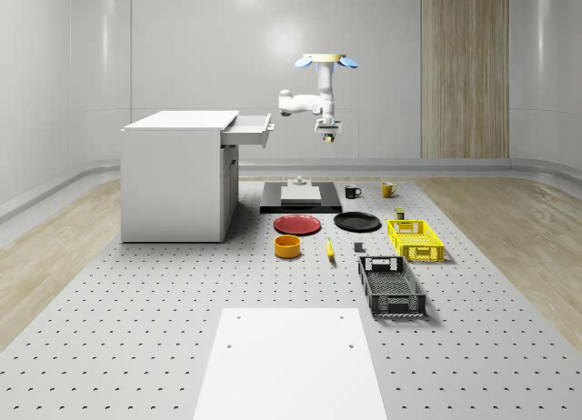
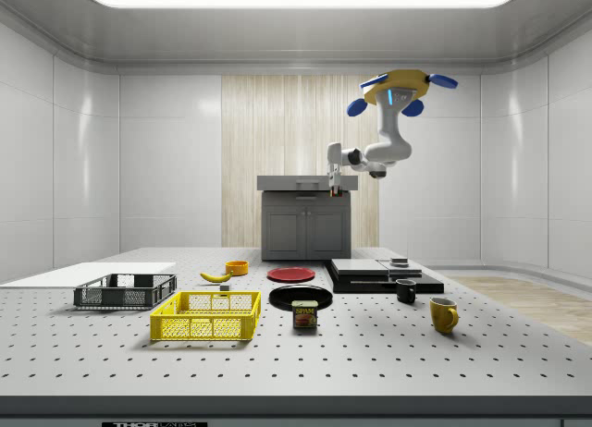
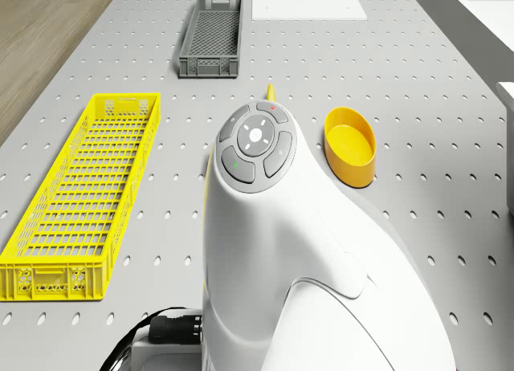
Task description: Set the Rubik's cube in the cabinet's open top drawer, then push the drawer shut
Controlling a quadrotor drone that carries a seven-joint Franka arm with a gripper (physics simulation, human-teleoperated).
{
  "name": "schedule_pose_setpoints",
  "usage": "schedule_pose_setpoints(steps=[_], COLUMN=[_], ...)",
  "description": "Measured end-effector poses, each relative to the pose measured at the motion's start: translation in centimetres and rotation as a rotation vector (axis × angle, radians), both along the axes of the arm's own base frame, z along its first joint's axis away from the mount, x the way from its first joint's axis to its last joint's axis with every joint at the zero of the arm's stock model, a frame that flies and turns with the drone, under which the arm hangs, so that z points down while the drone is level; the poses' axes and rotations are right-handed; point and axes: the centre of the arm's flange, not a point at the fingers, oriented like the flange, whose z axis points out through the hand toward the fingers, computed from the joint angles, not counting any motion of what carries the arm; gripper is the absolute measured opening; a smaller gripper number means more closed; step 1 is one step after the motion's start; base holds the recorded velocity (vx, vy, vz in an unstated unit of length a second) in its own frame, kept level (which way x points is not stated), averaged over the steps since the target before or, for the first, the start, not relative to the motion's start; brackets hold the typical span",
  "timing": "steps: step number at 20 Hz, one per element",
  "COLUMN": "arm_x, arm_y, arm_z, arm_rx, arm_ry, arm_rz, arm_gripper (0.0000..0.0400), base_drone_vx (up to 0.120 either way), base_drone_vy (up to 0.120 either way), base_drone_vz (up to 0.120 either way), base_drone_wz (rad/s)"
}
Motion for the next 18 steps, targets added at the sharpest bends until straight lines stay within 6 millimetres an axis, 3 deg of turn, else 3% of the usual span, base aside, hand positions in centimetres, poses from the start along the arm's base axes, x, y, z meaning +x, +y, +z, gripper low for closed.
schedule_pose_setpoints(steps=[18], arm_x=[0.0], arm_y=[0.0], arm_z=[0.0], arm_rx=[0.0], arm_ry=[0.0], arm_rz=[0.0], arm_gripper=[0.0325], base_drone_vx=[0.0], base_drone_vy=[-0.12], base_drone_vz=[0.12], base_drone_wz=[0.0])
